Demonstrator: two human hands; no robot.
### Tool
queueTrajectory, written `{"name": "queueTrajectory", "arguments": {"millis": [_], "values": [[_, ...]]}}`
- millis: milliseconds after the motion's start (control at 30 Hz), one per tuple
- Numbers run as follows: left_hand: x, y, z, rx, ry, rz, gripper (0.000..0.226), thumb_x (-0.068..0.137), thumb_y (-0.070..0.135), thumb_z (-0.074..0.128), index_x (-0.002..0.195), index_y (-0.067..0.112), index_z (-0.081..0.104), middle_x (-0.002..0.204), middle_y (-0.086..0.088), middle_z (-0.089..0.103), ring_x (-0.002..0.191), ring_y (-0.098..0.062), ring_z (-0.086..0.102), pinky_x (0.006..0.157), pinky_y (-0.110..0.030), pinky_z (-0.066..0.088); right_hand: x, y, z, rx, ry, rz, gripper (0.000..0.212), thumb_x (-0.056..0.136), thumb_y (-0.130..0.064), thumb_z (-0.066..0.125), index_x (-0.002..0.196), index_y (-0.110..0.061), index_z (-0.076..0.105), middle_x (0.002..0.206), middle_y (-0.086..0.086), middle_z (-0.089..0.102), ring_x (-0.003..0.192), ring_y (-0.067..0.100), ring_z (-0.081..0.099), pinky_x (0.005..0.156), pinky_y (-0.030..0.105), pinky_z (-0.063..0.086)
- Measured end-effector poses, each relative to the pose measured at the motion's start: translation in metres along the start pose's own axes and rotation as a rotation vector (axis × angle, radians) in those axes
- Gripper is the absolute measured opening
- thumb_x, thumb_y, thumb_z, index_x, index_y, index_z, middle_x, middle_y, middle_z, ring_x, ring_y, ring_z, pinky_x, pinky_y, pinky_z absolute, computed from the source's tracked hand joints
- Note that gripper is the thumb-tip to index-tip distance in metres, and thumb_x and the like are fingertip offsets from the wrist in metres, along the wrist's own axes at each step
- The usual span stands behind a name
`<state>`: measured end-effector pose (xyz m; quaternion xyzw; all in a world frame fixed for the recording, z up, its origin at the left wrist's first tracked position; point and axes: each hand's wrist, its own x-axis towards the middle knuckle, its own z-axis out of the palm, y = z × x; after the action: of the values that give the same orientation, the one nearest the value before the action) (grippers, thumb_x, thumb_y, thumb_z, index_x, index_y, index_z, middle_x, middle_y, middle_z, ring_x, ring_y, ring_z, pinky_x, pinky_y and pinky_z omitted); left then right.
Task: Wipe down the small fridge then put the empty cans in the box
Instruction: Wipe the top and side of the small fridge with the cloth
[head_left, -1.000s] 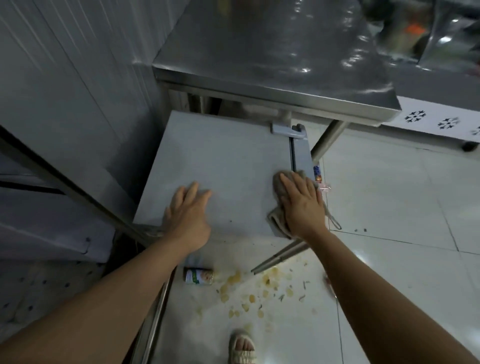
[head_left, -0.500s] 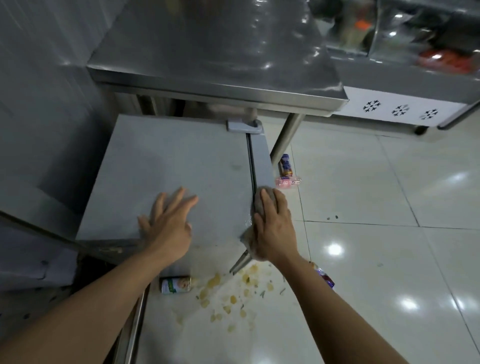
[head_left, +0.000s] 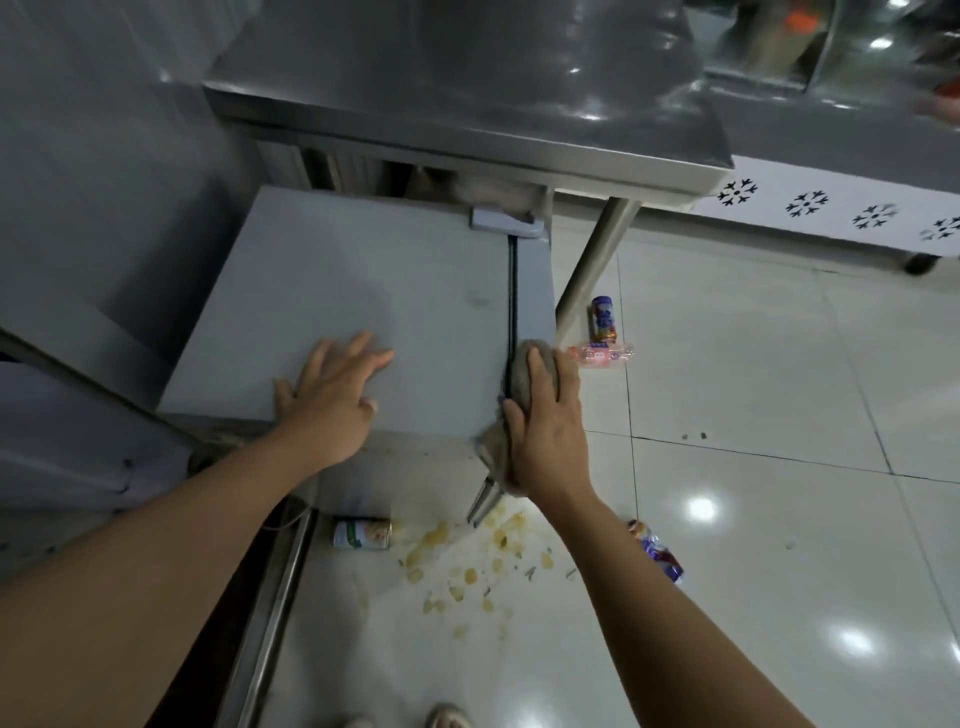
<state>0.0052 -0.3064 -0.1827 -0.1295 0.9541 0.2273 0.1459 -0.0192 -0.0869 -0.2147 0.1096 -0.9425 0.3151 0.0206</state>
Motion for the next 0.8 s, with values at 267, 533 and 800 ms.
{"name": "queueTrajectory", "arguments": {"millis": [267, 533, 800], "values": [[-0.027, -0.063, -0.009, 0.098, 0.319, 0.026, 0.052, 0.085, 0.001, 0.051, 0.133, 0.02, 0.049, 0.148, -0.002, 0.037, 0.133, -0.03, 0.031, 0.106, -0.05, 0.03, -0.015, 0.005, 0.009, -0.333, 0.053, -0.168, 0.052, 0.093, -0.03, 0.038, 0.137, -0.003, 0.044, 0.14, 0.017, 0.046, 0.135, 0.033, 0.035, 0.111, 0.053, 0.029], [-0.034, -0.104, -0.009, 0.053, 0.309, 0.174, 0.061, 0.087, 0.0, 0.052, 0.142, 0.022, 0.039, 0.153, 0.006, 0.029, 0.131, -0.026, 0.026, 0.113, -0.04, 0.025, -0.036, -0.082, 0.084, -0.207, 0.265, -0.046, 0.046, 0.091, -0.014, 0.045, 0.137, -0.011, 0.046, 0.144, 0.012, 0.043, 0.134, 0.037, 0.034, 0.108, 0.045, 0.03], [-0.04, -0.153, -0.031, -0.018, 0.311, 0.278, 0.064, 0.082, -0.012, 0.048, 0.14, 0.015, 0.043, 0.152, 0.0, 0.031, 0.134, -0.026, 0.025, 0.112, -0.033, 0.023, -0.03, -0.13, 0.112, -0.38, 0.05, -0.268, 0.059, 0.085, -0.022, 0.05, 0.141, -0.01, 0.035, 0.147, 0.016, 0.036, 0.136, 0.036, 0.03, 0.115, 0.05, 0.024]]}}
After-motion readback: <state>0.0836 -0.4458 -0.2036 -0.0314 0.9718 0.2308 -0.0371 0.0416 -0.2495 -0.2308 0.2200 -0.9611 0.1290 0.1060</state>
